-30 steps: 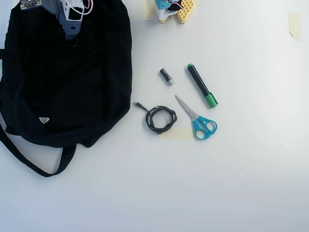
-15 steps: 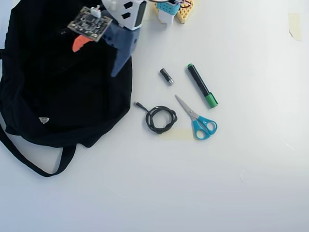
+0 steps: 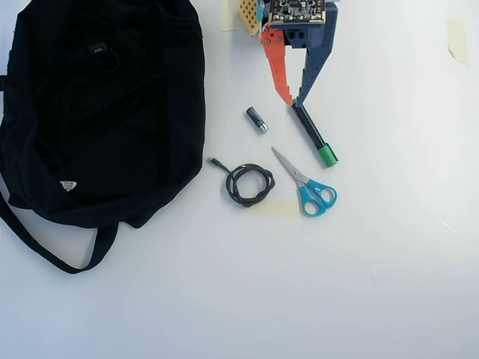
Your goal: Put the bike light into the black bag
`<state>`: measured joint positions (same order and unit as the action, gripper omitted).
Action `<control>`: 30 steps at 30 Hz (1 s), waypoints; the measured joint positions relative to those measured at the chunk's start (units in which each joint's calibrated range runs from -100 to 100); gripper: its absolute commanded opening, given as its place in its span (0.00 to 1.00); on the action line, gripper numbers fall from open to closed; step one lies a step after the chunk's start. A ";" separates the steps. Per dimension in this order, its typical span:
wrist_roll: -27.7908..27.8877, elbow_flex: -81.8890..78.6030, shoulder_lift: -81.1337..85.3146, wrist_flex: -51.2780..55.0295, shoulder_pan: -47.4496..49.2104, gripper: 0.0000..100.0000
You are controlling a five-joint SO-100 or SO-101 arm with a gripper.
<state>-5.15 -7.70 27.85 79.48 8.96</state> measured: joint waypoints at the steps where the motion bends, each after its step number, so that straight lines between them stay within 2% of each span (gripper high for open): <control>1: 0.10 -2.75 2.16 0.00 0.15 0.02; 16: 0.10 -58.33 38.85 -15.54 0.22 0.02; 26: 0.10 -86.32 64.67 -16.06 0.15 0.02; 30: 0.10 -90.25 70.24 -13.57 0.22 0.02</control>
<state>-5.05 -97.96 98.09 65.91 9.18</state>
